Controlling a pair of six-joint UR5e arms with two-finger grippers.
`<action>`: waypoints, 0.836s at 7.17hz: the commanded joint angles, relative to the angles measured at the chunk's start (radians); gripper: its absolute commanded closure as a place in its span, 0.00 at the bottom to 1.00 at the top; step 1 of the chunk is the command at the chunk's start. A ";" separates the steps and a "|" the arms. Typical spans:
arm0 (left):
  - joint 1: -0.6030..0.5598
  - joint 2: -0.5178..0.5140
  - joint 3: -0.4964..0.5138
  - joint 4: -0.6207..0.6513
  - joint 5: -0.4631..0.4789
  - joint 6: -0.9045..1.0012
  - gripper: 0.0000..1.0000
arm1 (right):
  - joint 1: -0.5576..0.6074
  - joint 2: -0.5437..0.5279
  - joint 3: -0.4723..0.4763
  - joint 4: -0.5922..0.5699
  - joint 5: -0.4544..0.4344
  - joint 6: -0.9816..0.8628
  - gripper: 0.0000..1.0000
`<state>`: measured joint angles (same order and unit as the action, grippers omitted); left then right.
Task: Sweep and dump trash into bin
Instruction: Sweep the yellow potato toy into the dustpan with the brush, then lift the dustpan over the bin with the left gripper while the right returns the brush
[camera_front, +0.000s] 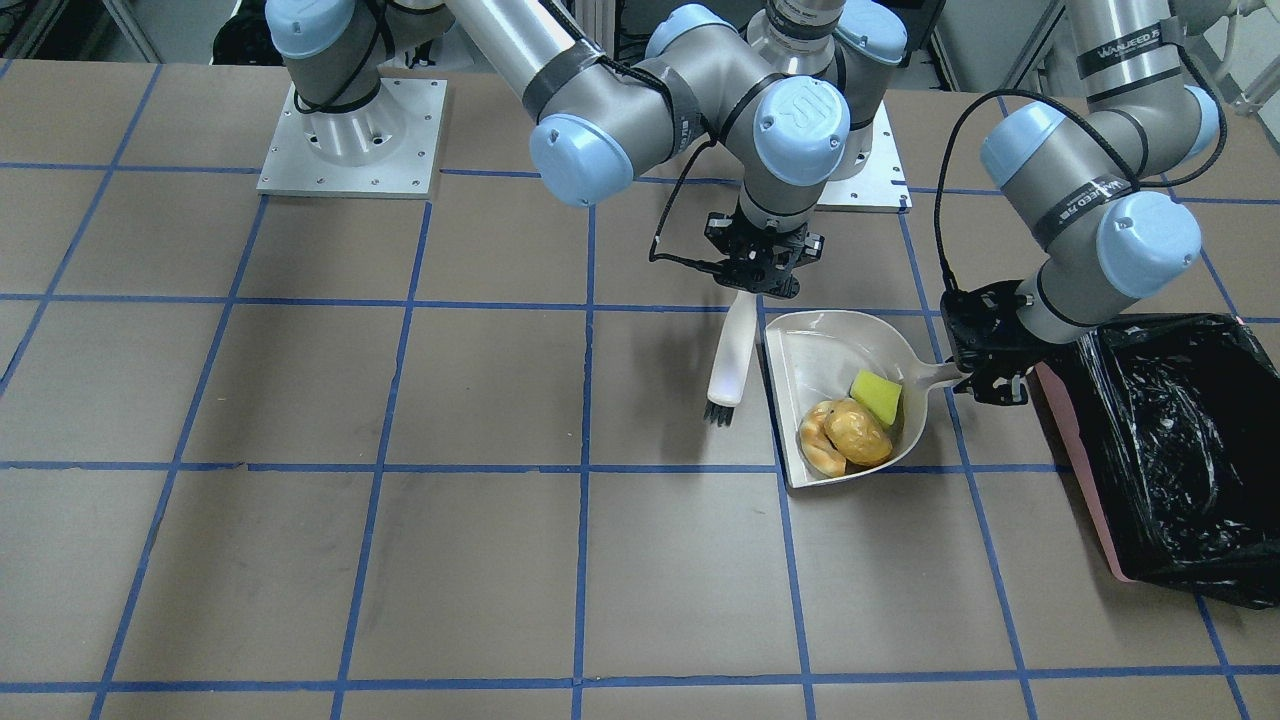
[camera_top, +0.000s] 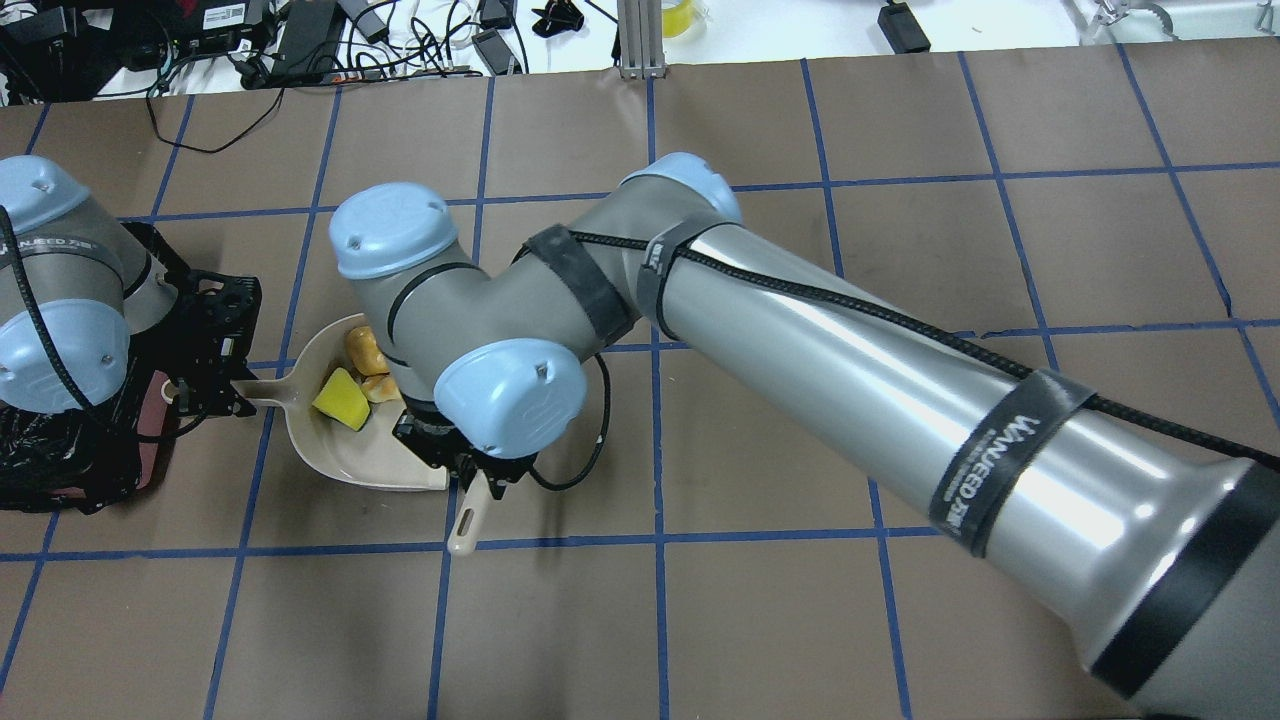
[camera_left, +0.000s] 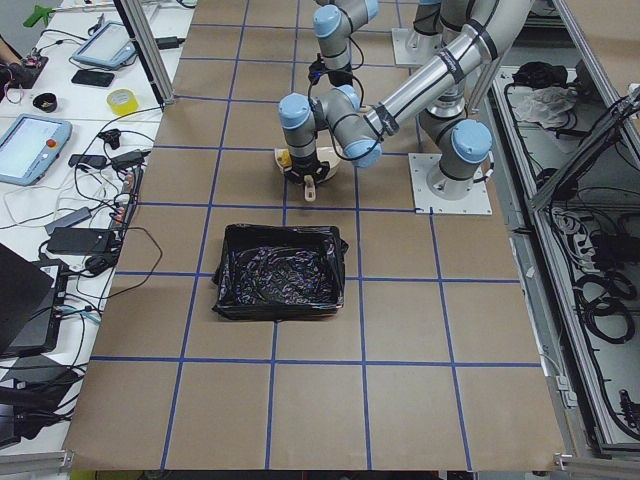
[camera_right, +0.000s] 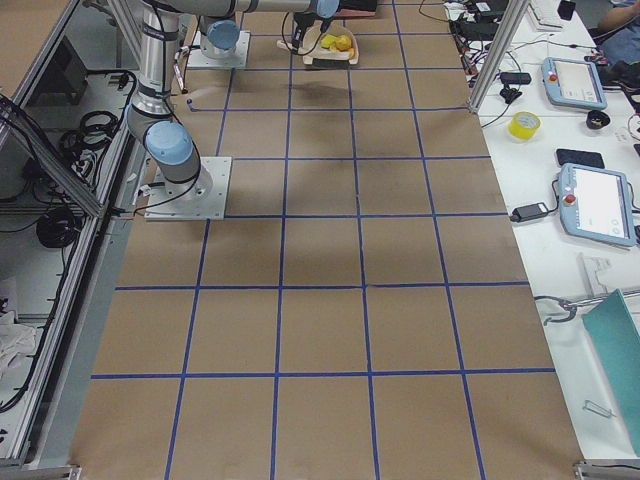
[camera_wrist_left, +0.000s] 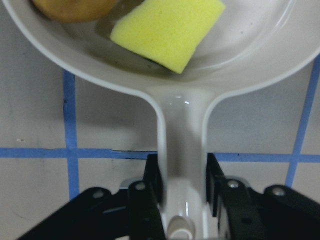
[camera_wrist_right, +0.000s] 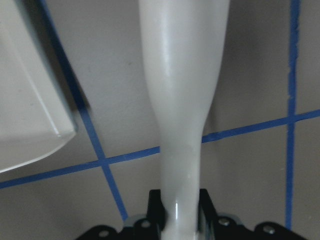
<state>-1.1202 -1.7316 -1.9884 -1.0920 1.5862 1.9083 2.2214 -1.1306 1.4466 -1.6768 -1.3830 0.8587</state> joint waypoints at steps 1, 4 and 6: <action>0.096 0.017 0.113 -0.104 -0.038 0.005 1.00 | -0.188 -0.127 0.017 0.154 -0.022 -0.235 1.00; 0.290 -0.002 0.388 -0.322 -0.041 0.005 1.00 | -0.515 -0.216 0.063 0.243 -0.105 -0.572 1.00; 0.431 -0.026 0.448 -0.341 -0.035 -0.003 1.00 | -0.705 -0.206 0.067 0.229 -0.161 -0.732 1.00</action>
<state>-0.7727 -1.7430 -1.5830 -1.4154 1.5455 1.9090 1.6315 -1.3412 1.5099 -1.4429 -1.5126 0.2202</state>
